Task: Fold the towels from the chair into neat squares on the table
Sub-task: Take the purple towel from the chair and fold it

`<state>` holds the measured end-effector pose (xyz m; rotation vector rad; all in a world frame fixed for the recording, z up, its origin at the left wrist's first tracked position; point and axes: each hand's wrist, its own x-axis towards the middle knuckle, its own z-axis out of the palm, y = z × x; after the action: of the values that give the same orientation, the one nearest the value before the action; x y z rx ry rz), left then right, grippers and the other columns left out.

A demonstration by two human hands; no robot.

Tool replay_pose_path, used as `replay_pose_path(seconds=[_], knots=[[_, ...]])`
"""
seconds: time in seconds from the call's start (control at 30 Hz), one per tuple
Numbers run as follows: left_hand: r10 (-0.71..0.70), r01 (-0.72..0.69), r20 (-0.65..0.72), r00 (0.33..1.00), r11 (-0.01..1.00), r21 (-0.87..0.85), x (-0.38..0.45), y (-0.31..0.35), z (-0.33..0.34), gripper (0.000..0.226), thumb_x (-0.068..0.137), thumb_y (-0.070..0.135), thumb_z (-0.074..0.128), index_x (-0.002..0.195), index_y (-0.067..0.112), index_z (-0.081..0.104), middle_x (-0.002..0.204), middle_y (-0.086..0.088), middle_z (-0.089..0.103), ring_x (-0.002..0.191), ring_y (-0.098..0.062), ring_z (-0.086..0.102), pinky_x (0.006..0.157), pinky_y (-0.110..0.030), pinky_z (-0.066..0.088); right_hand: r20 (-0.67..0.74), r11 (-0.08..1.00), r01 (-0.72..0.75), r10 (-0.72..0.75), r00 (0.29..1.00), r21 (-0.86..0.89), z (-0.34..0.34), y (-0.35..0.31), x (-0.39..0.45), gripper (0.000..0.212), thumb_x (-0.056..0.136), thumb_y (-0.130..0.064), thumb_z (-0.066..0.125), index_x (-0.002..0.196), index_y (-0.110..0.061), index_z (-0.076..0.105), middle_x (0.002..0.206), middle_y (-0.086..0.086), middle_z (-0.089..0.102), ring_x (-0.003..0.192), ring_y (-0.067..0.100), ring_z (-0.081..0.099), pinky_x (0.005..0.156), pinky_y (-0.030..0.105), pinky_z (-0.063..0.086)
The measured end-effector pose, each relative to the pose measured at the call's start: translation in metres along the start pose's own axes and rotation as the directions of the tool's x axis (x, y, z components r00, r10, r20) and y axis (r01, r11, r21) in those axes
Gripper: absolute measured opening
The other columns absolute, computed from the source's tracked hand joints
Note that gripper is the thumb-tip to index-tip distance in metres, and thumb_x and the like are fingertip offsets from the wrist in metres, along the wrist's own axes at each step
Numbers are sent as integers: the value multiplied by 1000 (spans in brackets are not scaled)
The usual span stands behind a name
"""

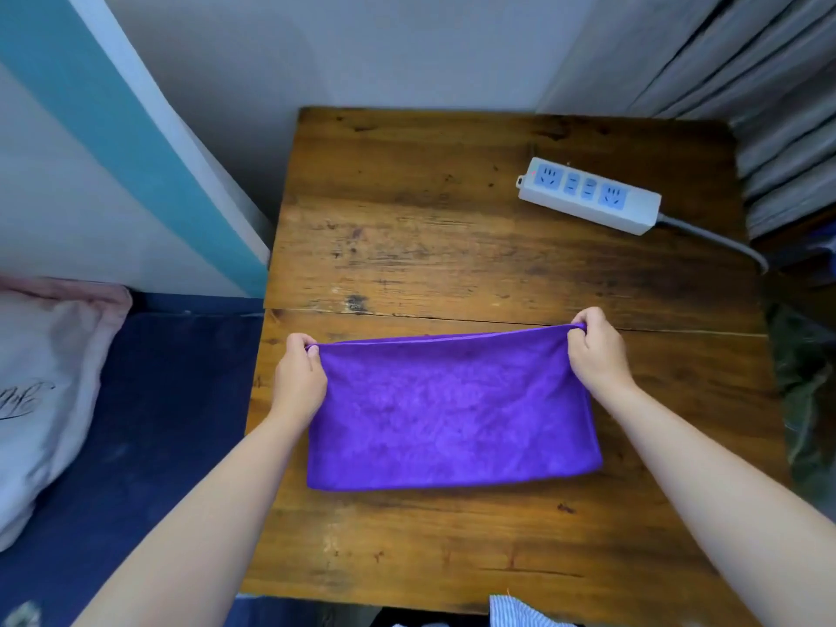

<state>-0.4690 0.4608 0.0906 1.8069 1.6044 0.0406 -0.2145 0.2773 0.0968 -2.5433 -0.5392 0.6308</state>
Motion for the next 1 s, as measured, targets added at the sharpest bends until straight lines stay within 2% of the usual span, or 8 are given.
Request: replay_pose_path(seconds=[0.2, 0.4, 0.57, 0.67, 0.73, 0.8, 0.9, 1.0], knots=[[-16, 12, 17, 1000, 980, 200, 19, 1, 6, 24, 100, 15, 30, 113, 3, 46, 106, -20, 61, 92, -36, 54, 72, -35, 37, -17, 992, -64, 62, 998, -110, 13, -2, 7, 14, 91, -5, 36, 97, -3, 48, 97, 18, 57, 87, 34, 51, 68, 29, 32], [-9, 8, 5, 1000, 977, 214, 20, -7, 12, 24, 99, 15, 36, 113, 1, 48, 115, -19, 57, 103, -36, 53, 74, -35, 36, -31, 977, -65, 60, 998, -202, 16, 0, 10, 21, 90, -7, 40, 105, 2, 52, 110, 21, 58, 99, 35, 54, 72, 30, 36], [-100, 104, -50, 994, 989, 103, 13, -9, 10, 37, 97, 25, 44, 127, 3, 42, 125, -18, 53, 113, -33, 52, 88, -40, 44, -64, 974, -108, 98, 993, -201, 13, -1, 9, 36, 92, -15, 47, 125, -1, 44, 130, 19, 49, 114, 33, 51, 87, 35, 45], [-36, 56, -135, 990, 988, 143, -7, -12, 11, 47, 95, 26, 47, 134, 0, 38, 136, -21, 42, 127, -34, 40, 103, -42, 36, -144, 982, -97, 74, 987, -164, 14, 2, -3, 45, 90, -16, 50, 131, 0, 40, 136, 21, 42, 125, 34, 42, 102, 42, 37], [124, -99, -114, 986, 974, 203, -26, -14, 18, 50, 90, 24, 46, 130, -6, 43, 135, -27, 43, 128, -41, 39, 107, -47, 32, -181, 982, 10, -45, 982, -186, 19, 5, -21, 45, 88, -16, 51, 129, 2, 43, 137, 23, 41, 128, 36, 38, 105, 45, 32], [238, -231, 2, 971, 939, 256, -45, -16, 30, 52, 84, 24, 46, 124, -8, 51, 132, -29, 48, 127, -46, 43, 104, -52, 35, -167, 932, 236, -287, 943, -274, 32, 6, -43, 46, 83, -23, 46, 122, 2, 48, 130, 27, 48, 124, 36, 39, 101, 54, 36], [331, -370, 165, 929, 821, 435, -68, -21, 52, 52, 80, 32, 40, 117, 0, 60, 126, -24, 58, 118, -42, 54, 92, -55, 45, 33, 771, 478, -514, 857, -421, 64, 9, -81, 50, 76, -35, 39, 121, -12, 44, 128, 21, 54, 123, 30, 32, 107, 57, 26], [313, -402, 253, 915, 714, 573, -77, -37, 64, 56, 79, 40, 35, 119, 8, 59, 126, -18, 60, 122, -37, 49, 102, -47, 34, 252, 647, 578, -530, 810, -496, 87, 11, -111, 53, 78, -43, 36, 125, -20, 44, 133, 15, 53, 127, 28, 30, 112, 46, 0]])
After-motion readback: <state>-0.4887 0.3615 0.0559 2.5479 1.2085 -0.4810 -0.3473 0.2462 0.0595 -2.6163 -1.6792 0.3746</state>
